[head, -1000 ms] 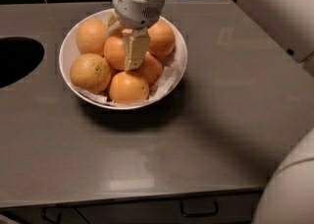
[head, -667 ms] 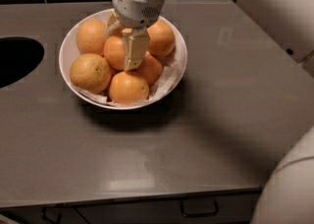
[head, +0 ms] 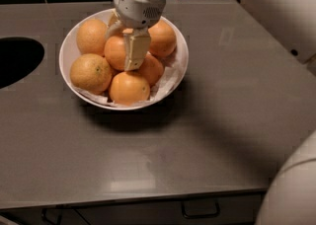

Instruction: Pick orange from white bowl

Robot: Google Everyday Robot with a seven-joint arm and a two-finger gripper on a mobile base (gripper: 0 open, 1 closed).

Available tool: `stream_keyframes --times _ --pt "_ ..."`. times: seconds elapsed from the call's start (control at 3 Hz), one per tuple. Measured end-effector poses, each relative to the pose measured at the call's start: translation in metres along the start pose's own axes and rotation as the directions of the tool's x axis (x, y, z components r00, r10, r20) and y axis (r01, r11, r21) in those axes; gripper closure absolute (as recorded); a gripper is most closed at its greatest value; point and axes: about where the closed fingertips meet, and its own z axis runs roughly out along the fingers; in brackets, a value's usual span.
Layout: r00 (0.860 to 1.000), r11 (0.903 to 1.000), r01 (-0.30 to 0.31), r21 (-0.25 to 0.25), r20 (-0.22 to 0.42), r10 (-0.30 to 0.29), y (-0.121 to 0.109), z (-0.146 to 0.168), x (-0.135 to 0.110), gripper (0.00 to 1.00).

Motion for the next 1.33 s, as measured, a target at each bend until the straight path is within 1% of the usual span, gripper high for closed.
stream_keyframes --times 0.33,0.67,1.0,1.33 --pt "1.000 0.9985 -0.015 0.052 0.024 0.013 0.004 -0.014 -0.001 1.00" --pt "0.999 0.9923 -0.031 0.120 0.024 0.028 0.012 -0.039 -0.003 1.00" --pt "0.999 0.9828 -0.035 0.181 0.010 0.034 0.018 -0.066 -0.006 1.00" --pt "0.999 0.9739 -0.032 0.224 0.001 0.033 0.021 -0.085 -0.009 1.00"
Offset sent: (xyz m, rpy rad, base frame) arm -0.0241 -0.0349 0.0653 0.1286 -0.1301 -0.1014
